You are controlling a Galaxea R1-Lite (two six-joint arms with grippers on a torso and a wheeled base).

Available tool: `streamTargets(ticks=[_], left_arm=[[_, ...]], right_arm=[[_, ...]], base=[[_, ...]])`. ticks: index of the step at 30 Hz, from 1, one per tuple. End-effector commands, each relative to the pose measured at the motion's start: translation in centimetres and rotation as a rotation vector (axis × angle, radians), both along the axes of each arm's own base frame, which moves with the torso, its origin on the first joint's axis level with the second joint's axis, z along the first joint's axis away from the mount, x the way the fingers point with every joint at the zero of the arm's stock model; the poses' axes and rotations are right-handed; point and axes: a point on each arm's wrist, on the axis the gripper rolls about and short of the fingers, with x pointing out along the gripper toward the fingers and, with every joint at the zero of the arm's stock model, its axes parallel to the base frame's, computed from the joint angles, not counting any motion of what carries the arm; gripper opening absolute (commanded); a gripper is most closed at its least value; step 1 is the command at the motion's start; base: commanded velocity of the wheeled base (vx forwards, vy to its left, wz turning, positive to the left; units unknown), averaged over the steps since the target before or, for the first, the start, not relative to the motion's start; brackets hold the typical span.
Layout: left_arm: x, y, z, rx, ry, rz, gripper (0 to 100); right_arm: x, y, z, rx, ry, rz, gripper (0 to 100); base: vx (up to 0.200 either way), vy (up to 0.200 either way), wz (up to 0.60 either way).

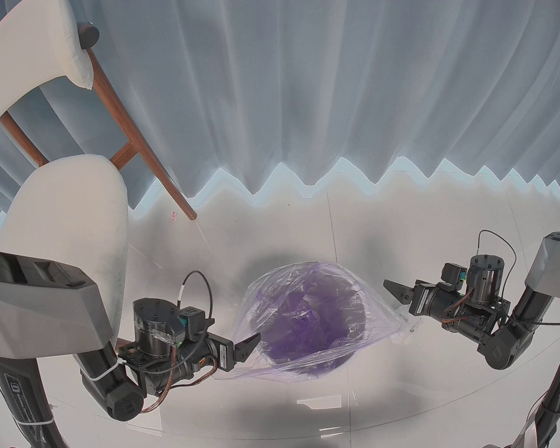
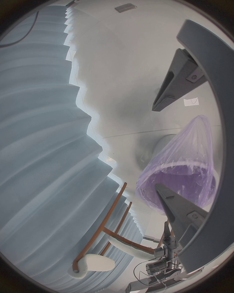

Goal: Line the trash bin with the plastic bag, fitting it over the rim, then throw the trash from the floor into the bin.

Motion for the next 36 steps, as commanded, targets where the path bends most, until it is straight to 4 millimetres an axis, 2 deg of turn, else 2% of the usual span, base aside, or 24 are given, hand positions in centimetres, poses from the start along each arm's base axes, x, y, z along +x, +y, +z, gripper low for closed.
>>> streamTargets(ticks=[1, 6, 10, 22, 31, 36], left_arm=[[1.3, -1.1, -1.0, 0.009, -0.008, -0.014, 100], [3.8, -2.3, -0.4, 0.026, -0.102, -0.015, 100], [4.5, -2.8, -0.3, 0.063, -0.124, 0.011, 100], [4.8, -3.0, -1.1, 0.117, -0.130, -0.004, 100], [4.1, -4.0, -1.3, 0.154, -0.148, -0.055, 100], [4.9, -4.1, -1.9, 0.160, -0.146, -0.040, 100]], right_arm=[[0.2, 0.1, 0.0, 0.001, -0.007, -0.003, 100], [-0.1, 0.1, -0.1, -0.017, -0.003, -0.045, 100], [-0.1, 0.0, 0.0, -0.017, -0.004, -0.056, 100], [-0.4, 0.0, -0.2, -0.016, 0.008, -0.059, 100], [-0.4, 0.0, -0.2, -0.016, 0.010, -0.062, 100], [-0.6, 0.0, -0.1, -0.016, 0.005, -0.065, 100]], base=[[0.000, 0.000, 0.00], [0.000, 0.000, 0.00], [0.000, 0.000, 0.00], [0.000, 0.000, 0.00], [0.000, 0.000, 0.00], [0.000, 0.000, 0.00]])
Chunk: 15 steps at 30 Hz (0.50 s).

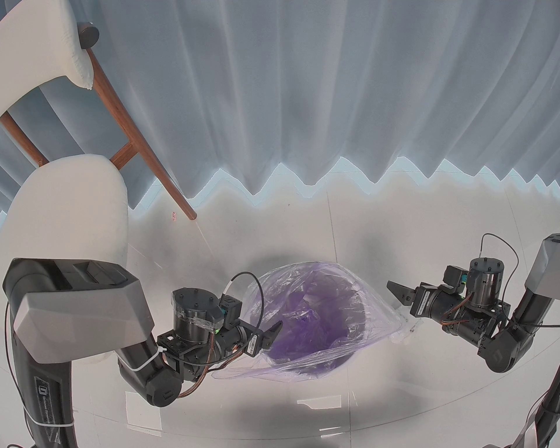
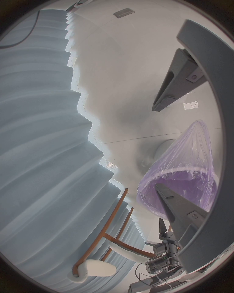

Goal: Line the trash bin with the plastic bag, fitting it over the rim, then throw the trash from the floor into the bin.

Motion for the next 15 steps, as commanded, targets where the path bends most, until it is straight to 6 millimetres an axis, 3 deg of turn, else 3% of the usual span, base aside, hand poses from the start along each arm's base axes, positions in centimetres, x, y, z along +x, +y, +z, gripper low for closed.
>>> streamTargets(ticks=[1, 4, 5, 15], left_arm=[[0.9, 0.0, -0.4, 0.000, -0.006, 0.026, 100], [1.2, 0.3, -0.5, 0.005, -0.011, 0.057, 100], [1.5, 0.5, -0.3, -0.004, -0.019, 0.071, 0], [2.2, 0.7, 2.1, -0.052, -0.085, 0.080, 0]], right_arm=[[-0.2, -0.1, 0.2, 0.002, -0.005, 0.001, 100], [-0.3, -0.1, 0.2, 0.000, -0.002, -0.001, 100], [-0.4, -0.1, 0.1, 0.003, 0.006, -0.001, 100], [-0.4, -0.1, -0.1, 0.004, 0.012, -0.002, 100]], base=[[0.000, 0.000, 0.00], [0.000, 0.000, 0.00], [0.000, 0.000, 0.00], [0.000, 0.000, 0.00]])
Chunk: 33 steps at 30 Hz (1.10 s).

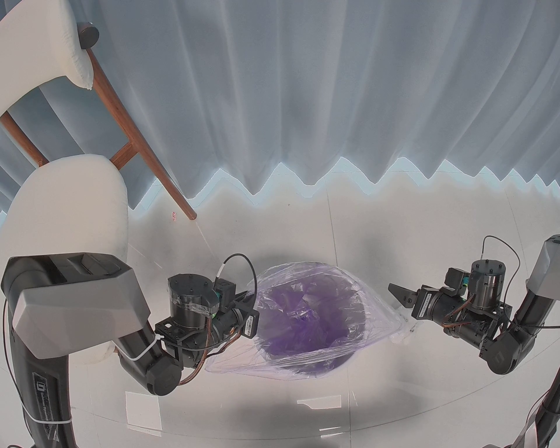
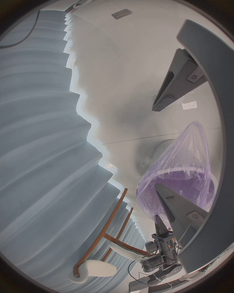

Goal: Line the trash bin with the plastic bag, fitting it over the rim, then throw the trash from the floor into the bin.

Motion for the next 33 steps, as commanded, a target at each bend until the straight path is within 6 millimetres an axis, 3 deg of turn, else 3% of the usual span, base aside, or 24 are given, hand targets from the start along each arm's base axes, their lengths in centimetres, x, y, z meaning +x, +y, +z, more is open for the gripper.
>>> streamTargets(ticks=[1, 7, 14, 33], left_arm=[[0.4, 0.5, 0.9, -0.017, -0.025, 0.014, 0], [2.9, 1.2, 1.9, -0.083, -0.053, 0.069, 0], [5.6, 0.3, 2.0, -0.245, 0.093, 0.144, 0], [5.7, 0.3, -1.3, -0.527, 0.412, 0.305, 0]], right_arm=[[0.1, 0.1, 0.0, 0.000, 0.000, 0.001, 100], [-0.1, 0.0, -0.2, -0.002, 0.007, 0.001, 100], [-0.2, 0.0, -0.1, -0.001, 0.006, 0.001, 100], [-0.5, -0.1, -0.4, 0.011, 0.027, -0.006, 100]], base=[[0.000, 0.000, 0.00], [0.000, 0.000, 0.00], [0.000, 0.000, 0.00], [0.000, 0.000, 0.00]])
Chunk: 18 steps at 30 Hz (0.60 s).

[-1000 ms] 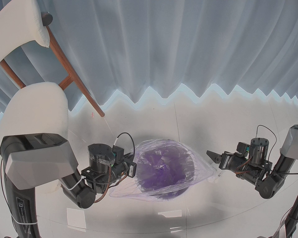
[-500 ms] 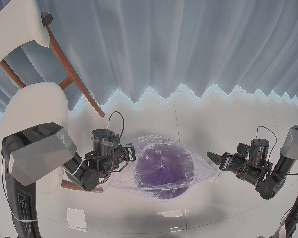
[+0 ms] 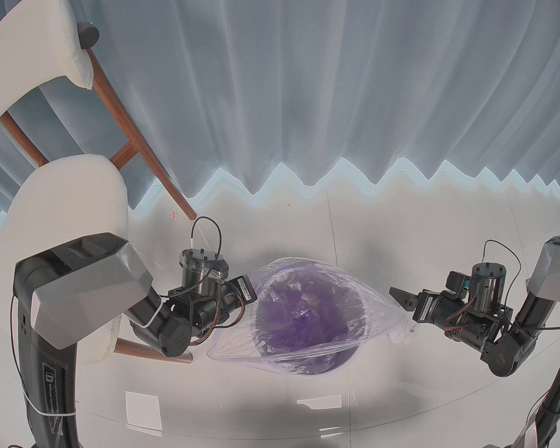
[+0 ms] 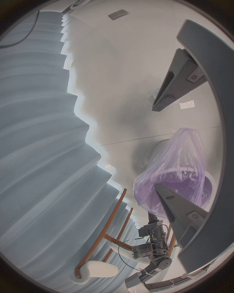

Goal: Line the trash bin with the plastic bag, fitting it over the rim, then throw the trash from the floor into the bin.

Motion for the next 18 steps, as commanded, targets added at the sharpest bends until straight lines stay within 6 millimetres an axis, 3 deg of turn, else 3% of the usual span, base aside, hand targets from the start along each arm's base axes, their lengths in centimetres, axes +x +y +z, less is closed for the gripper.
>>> streamTargets(ticks=[1, 9, 13, 18], left_arm=[[0.0, -0.1, -1.1, -0.047, 0.054, 0.001, 0], [0.0, -0.3, -0.9, -0.130, 0.071, 0.029, 0], [0.0, -0.4, -0.4, -0.136, 0.057, 0.026, 0], [-0.1, -0.5, 0.8, -0.142, 0.029, 0.018, 0]], right_arm=[[0.0, 0.0, -0.1, -0.001, 0.005, 0.001, 100], [0.4, 0.0, -0.8, -0.009, 0.022, -0.001, 100], [1.9, 0.3, -1.1, -0.005, 0.001, 0.008, 100], [3.7, 1.0, -1.5, -0.072, -0.070, 0.153, 100]], base=[[0.000, 0.000, 0.00], [0.000, 0.000, 0.00], [0.000, 0.000, 0.00], [0.000, 0.000, 0.00]])
